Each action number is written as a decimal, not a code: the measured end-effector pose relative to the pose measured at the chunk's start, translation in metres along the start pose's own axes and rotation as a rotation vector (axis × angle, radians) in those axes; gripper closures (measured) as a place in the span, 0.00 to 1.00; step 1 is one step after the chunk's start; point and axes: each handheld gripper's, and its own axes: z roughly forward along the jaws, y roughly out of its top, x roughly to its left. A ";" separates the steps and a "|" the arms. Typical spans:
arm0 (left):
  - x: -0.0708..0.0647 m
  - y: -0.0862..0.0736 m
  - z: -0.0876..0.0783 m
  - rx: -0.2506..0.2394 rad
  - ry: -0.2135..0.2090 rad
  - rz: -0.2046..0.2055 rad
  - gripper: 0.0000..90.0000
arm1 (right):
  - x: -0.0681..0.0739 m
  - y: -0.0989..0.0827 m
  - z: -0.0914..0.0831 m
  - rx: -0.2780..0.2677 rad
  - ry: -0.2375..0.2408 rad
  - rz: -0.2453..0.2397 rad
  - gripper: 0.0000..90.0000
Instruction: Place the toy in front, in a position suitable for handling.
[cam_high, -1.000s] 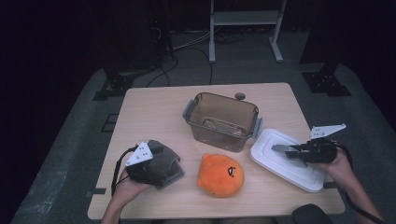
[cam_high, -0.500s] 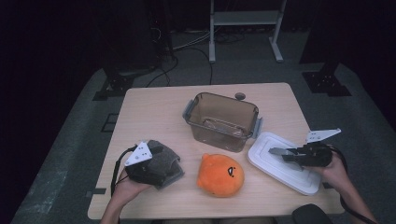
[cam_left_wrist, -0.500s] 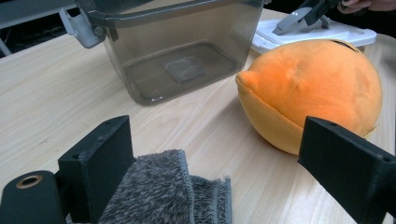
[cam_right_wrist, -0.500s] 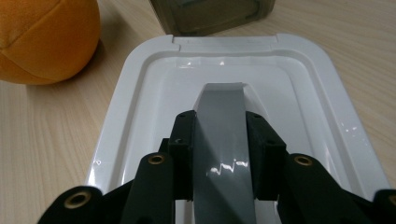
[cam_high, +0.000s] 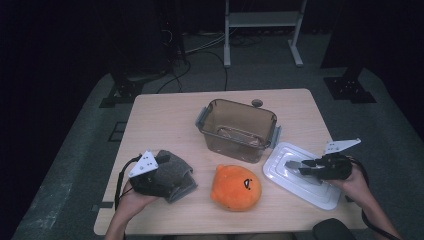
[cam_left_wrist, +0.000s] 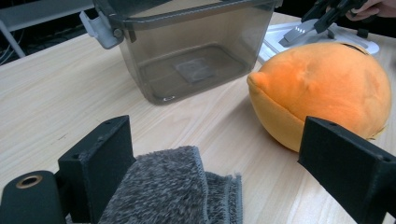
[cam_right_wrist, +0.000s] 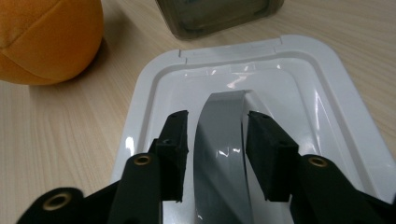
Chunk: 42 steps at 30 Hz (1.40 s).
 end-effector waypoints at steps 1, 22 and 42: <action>0.001 0.000 -0.001 0.002 0.002 -0.002 0.10 | 0.000 0.001 0.000 -0.002 -0.002 0.001 0.61; 0.008 -0.002 -0.007 -0.005 0.027 -0.010 0.10 | 0.077 0.084 -0.035 -0.181 0.057 -0.230 0.50; 0.010 -0.005 -0.008 -0.009 0.019 -0.018 0.10 | 0.116 0.182 0.011 -0.202 0.158 -0.397 0.48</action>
